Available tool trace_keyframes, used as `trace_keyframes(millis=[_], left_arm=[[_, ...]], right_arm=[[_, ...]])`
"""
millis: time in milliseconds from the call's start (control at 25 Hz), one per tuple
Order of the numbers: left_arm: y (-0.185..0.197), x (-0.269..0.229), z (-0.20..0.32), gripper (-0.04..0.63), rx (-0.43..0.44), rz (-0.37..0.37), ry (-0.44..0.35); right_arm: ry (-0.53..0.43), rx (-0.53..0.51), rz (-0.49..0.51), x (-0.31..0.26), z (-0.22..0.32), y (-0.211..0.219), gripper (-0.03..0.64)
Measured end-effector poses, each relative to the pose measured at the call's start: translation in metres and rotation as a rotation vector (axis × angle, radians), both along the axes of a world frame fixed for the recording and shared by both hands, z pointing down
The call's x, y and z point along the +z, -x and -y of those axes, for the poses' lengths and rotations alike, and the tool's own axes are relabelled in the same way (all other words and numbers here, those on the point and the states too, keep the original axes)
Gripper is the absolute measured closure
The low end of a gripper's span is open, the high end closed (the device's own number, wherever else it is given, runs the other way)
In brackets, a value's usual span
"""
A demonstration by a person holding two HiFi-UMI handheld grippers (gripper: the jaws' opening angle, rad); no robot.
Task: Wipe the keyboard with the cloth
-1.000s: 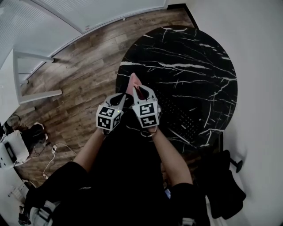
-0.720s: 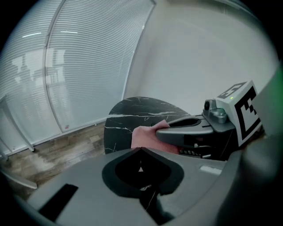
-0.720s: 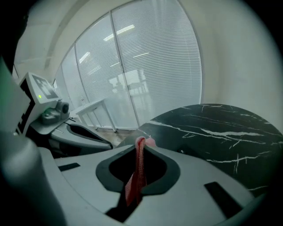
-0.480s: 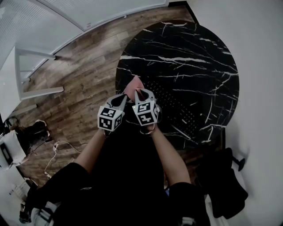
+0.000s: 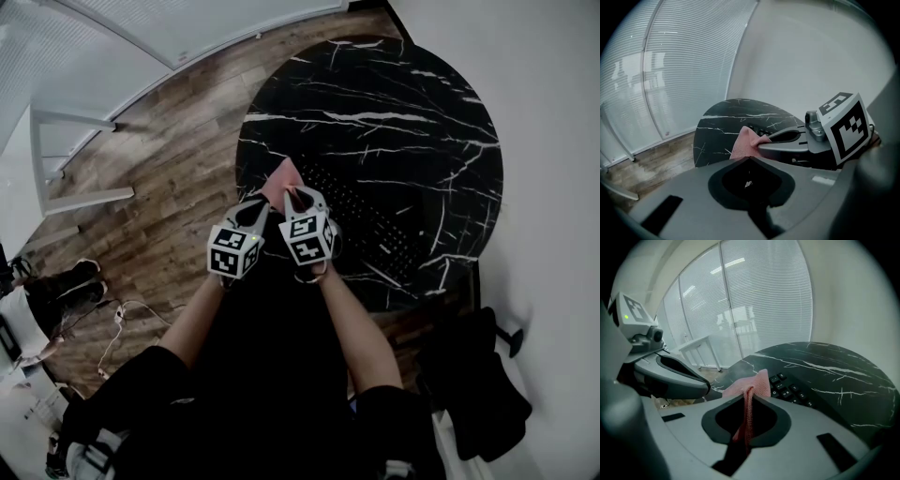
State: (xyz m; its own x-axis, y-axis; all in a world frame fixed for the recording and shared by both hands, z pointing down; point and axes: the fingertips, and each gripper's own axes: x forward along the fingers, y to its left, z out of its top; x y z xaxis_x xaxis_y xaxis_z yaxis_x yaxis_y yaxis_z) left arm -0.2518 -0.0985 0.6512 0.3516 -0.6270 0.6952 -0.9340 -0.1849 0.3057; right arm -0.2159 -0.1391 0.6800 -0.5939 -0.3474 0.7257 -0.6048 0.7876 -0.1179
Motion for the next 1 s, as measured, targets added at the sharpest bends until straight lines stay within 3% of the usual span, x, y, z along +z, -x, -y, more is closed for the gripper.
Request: trace_keyframes(millis=[1000], left_arm=[[-0.086,0.002,-0.014,0.595,0.107,-0.007,0.011]], right_arm=[[0.004,0.094,-0.012,-0.001,-0.022,-0.095,0.601]])
